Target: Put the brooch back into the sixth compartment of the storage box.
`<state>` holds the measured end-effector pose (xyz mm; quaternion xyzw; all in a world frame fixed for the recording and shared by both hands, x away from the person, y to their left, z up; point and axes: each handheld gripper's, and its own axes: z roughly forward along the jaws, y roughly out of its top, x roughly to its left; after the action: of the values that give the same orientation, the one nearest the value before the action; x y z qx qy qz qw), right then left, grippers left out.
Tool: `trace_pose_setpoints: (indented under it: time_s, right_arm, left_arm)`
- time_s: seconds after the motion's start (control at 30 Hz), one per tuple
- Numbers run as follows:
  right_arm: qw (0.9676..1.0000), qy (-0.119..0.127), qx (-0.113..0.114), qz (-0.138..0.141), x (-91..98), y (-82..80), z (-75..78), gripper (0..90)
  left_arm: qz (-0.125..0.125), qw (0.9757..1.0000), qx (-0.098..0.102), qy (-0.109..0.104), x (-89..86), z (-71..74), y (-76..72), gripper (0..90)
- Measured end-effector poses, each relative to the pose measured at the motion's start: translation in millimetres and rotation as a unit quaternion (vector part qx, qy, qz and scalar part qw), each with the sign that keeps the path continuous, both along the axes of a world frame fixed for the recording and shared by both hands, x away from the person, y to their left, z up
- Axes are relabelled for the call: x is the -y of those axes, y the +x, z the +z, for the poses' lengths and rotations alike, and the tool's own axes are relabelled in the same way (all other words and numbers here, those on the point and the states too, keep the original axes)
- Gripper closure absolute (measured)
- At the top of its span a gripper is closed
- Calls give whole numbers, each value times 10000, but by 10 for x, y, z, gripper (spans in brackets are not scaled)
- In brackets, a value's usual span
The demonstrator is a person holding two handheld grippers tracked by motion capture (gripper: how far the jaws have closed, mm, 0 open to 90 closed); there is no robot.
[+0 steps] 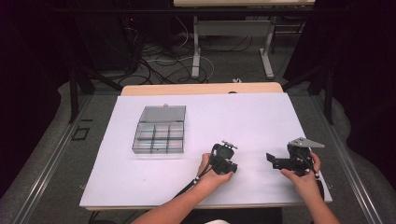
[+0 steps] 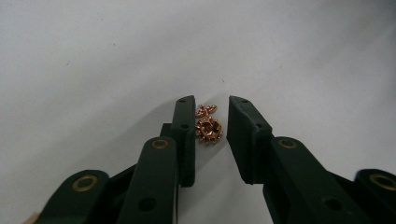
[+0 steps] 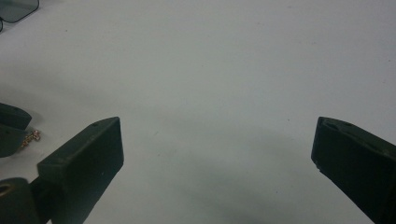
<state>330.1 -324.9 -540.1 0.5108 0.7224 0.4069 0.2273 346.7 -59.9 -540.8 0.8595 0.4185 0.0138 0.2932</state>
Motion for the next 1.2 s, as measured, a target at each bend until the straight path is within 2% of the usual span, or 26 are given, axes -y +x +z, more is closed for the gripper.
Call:
trace_pose_setpoints:
  time_s: [0.23, 0.73, 1.2]
  right_arm:
    - [10000, -8, -25, -2, -3, 1, -3, 21]
    - [10000, 8, -32, -28, 0, 0, -5, 22]
    - [10000, -1, -37, -14, -4, -3, -5, 22]
  left_arm:
    - [-27, 10000, 27, 50, -3, 2, 5, 774]
    - [-36, 10000, 23, 3, -23, 5, 24, 779]
    - [154, 9998, 11, -134, -136, 35, 85, 779]
